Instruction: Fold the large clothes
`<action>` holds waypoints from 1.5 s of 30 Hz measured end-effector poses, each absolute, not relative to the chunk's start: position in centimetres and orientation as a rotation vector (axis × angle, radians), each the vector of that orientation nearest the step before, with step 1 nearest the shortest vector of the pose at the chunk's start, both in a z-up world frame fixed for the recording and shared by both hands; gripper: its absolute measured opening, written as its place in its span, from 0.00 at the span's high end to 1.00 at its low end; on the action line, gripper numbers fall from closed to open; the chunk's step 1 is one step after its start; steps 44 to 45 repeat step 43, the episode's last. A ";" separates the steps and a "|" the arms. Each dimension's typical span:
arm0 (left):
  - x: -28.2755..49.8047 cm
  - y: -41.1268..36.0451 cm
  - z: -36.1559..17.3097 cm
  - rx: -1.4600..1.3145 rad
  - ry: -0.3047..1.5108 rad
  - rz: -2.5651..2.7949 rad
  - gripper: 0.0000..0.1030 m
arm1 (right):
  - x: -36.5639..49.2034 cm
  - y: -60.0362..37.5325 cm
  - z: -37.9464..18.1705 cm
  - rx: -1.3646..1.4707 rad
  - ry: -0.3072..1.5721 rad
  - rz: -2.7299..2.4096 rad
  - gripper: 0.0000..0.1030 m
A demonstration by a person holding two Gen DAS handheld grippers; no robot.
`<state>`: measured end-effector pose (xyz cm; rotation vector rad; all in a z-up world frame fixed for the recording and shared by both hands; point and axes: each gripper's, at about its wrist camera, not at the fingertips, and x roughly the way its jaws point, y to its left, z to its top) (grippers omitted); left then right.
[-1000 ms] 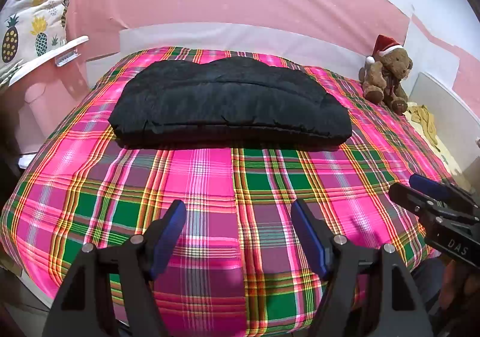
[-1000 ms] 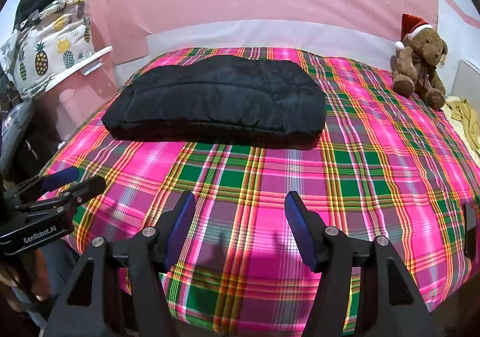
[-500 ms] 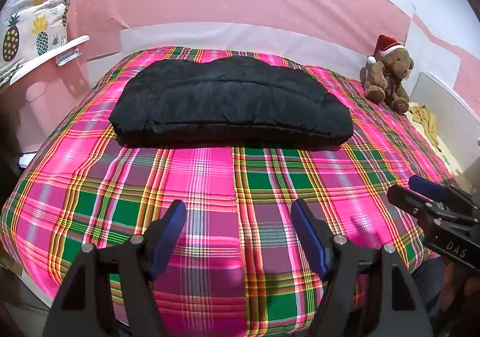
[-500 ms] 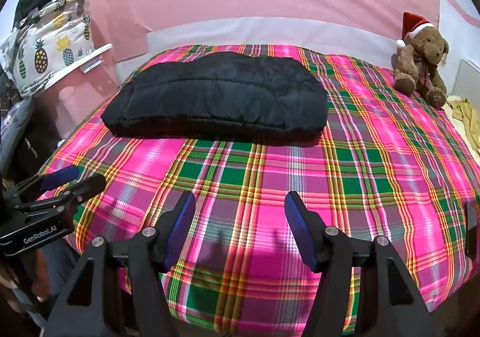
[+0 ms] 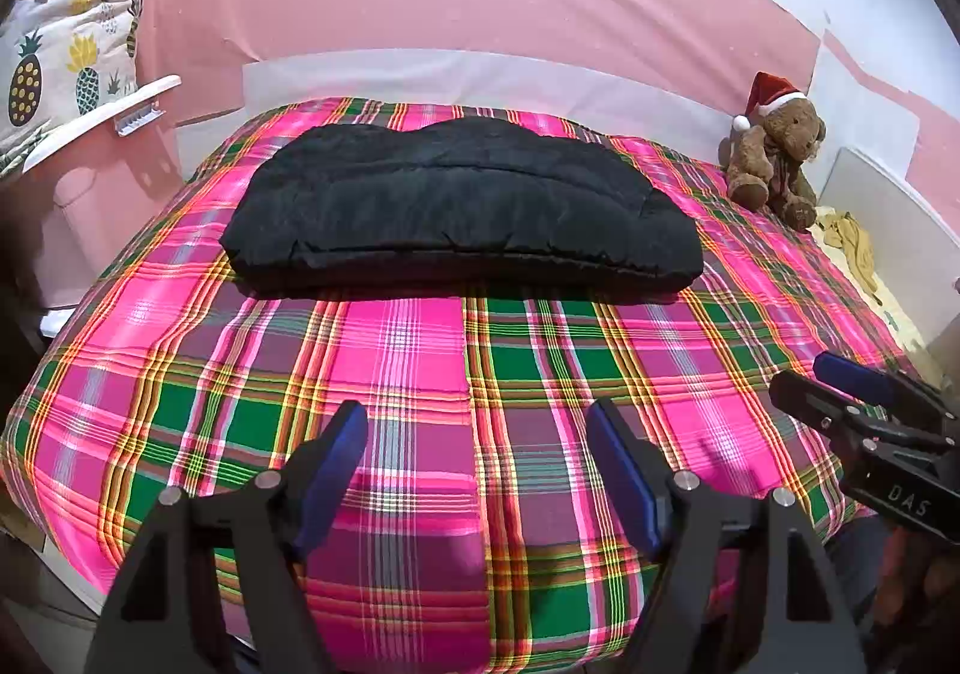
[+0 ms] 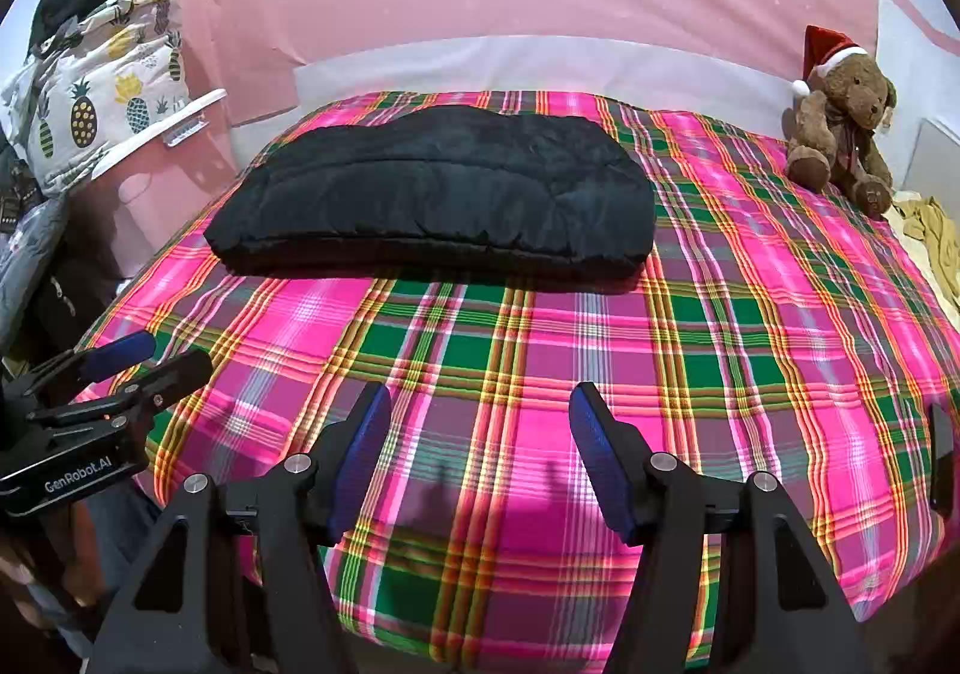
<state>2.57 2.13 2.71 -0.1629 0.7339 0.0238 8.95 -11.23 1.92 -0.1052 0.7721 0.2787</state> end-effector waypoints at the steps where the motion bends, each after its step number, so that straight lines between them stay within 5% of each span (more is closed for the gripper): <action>1: 2.6 2.1 2.7 -0.161 0.734 0.023 0.25 | 8.9 -11.2 1.9 -0.106 0.772 0.278 0.40; 45: 2.7 1.4 2.4 -0.144 0.718 0.044 0.22 | 8.8 -11.2 1.4 -0.103 0.782 0.266 0.40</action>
